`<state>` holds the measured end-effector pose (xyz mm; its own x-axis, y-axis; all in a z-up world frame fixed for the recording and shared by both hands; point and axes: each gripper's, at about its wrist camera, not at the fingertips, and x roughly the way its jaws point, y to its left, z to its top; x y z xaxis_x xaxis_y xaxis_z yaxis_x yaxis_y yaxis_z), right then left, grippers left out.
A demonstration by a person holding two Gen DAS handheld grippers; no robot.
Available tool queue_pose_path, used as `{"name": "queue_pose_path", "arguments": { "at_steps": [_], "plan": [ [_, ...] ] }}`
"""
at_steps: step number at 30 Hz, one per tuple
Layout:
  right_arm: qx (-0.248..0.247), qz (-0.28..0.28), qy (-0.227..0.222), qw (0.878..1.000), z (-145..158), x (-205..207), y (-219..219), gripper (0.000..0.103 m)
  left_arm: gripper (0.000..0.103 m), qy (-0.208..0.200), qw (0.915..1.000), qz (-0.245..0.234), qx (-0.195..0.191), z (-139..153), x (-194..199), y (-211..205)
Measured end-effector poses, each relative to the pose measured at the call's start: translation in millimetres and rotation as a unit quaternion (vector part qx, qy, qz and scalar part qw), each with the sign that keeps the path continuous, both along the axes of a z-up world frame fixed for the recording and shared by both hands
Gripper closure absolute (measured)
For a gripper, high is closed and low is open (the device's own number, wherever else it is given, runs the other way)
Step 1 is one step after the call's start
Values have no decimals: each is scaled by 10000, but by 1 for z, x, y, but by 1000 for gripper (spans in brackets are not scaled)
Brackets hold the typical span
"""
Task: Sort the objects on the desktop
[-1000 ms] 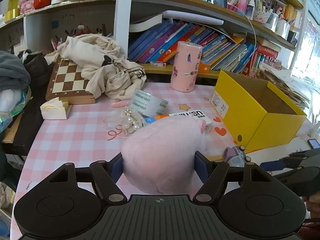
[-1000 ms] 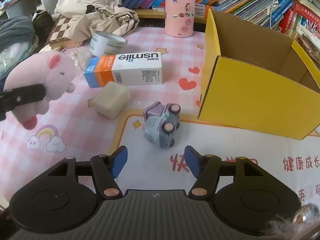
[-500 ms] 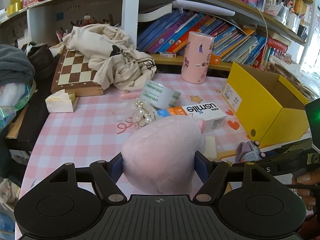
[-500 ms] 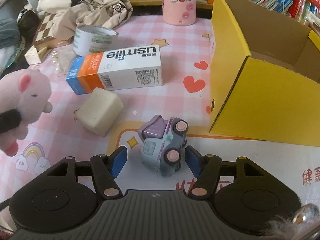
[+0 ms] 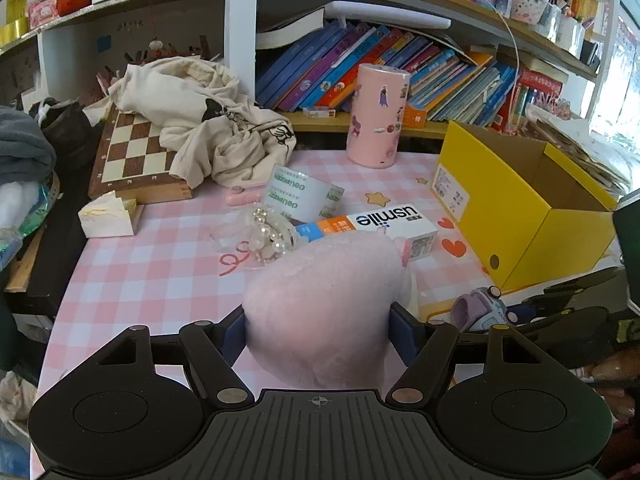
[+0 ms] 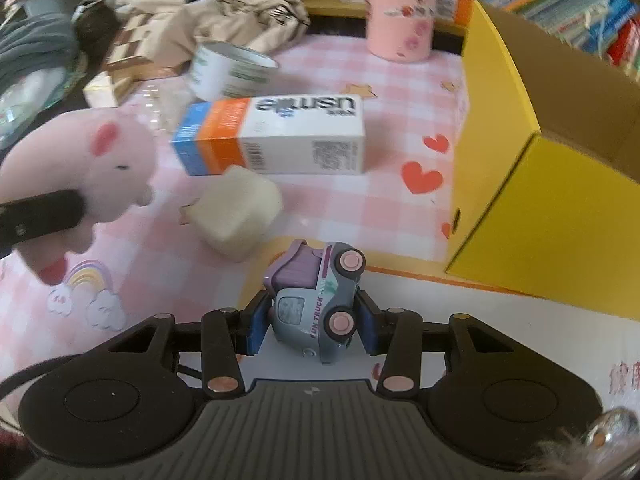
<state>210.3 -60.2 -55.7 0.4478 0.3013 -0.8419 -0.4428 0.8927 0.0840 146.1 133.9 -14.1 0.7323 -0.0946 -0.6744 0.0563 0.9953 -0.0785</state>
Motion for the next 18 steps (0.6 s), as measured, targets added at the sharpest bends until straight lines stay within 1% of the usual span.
{"name": "queue_pose_path", "arguments": {
  "at_steps": [5,18],
  "plan": [
    [59,114,-112,9999,10,-14,3,61,31,-60,10000,-27,-22,3,-6,1],
    [129,-50,-364,9992,27,-46,1,61,31,-179,9994,-273,-71,8,-25,1]
  ]
}}
